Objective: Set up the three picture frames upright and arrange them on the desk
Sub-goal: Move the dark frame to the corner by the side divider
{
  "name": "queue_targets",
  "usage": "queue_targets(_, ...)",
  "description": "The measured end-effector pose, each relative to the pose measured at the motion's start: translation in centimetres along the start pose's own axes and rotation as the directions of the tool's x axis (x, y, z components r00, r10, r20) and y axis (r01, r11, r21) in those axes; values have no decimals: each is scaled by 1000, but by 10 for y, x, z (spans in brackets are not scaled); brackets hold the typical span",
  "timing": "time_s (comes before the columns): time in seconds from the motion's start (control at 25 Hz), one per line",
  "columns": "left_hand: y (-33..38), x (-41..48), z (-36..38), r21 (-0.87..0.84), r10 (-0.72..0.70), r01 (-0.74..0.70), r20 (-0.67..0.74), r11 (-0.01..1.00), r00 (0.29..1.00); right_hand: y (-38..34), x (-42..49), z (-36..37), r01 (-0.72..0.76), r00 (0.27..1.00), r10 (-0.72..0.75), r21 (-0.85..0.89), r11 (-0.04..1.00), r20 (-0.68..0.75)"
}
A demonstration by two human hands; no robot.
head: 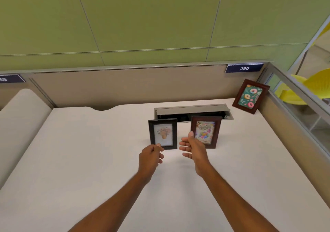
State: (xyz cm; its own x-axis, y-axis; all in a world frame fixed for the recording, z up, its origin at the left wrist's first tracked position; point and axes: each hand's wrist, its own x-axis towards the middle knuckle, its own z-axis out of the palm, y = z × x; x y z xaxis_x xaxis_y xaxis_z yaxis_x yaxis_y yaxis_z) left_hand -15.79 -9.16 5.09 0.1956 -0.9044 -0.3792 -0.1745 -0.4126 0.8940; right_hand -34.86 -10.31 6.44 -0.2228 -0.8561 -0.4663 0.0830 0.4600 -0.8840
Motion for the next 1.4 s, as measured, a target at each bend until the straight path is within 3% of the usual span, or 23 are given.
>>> queue_targets(0.28,-12,36,-48,-30,-20,19,-26,999,999,-5,23,40,101,989,-82,-153,983,127)
queue_targets(0.64,7,67,-45,-54,-81,95,220,994,972,-10,69,59,-27,987,40,-84,996,154)
queue_targets(1.4,2,66,-52,-55,-65,71,113,996,991,-18,104,77,-37,964,33,12,999,265)
